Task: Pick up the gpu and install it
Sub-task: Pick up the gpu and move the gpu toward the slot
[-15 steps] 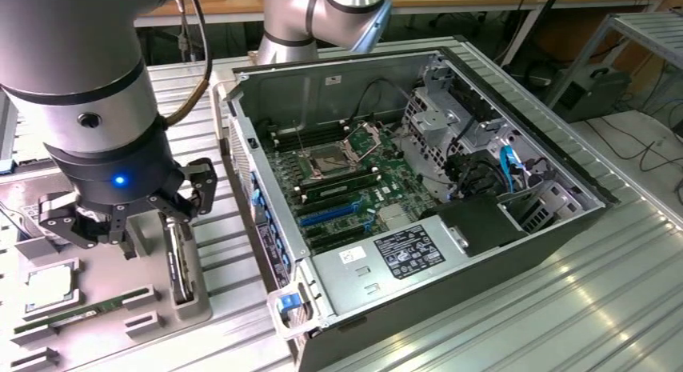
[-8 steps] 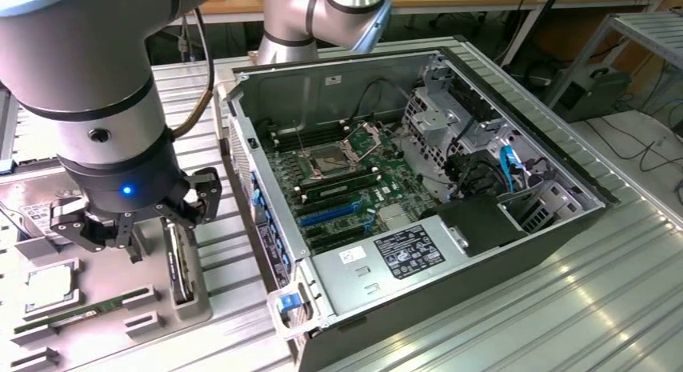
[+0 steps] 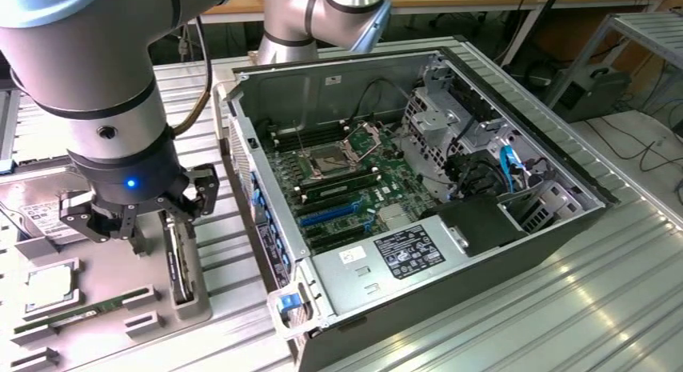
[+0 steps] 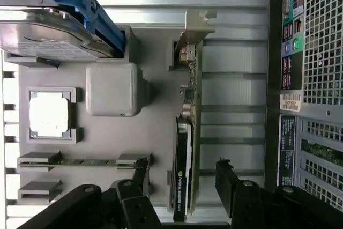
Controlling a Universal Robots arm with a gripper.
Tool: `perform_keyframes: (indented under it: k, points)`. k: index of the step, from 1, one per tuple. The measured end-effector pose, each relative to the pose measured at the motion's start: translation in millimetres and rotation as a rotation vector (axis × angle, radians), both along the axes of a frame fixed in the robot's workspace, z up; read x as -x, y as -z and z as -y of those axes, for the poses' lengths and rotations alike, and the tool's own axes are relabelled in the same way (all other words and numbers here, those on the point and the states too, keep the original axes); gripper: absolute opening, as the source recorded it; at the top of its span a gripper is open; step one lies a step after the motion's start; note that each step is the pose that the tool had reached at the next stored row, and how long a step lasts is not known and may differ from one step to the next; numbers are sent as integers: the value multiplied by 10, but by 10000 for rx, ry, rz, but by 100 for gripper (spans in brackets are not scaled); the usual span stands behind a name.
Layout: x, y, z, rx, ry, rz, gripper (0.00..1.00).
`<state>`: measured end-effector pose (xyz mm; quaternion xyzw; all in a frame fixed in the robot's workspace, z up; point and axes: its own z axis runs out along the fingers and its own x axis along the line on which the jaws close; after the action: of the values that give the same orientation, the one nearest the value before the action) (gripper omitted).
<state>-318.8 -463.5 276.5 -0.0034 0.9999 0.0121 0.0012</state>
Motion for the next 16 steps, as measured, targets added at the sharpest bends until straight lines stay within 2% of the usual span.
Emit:
perform_keyframes:
  k: [3,5,9,14,16]
  points:
    - [0,63,-70,-1,0,1,62]
    - [0,100,-85,-2,0,2,62]
    - [0,173,-81,0,62,0,62]
    - [0,282,-32,-1,194,1,62]
    - [-1,318,-27,-1,260,0,62]
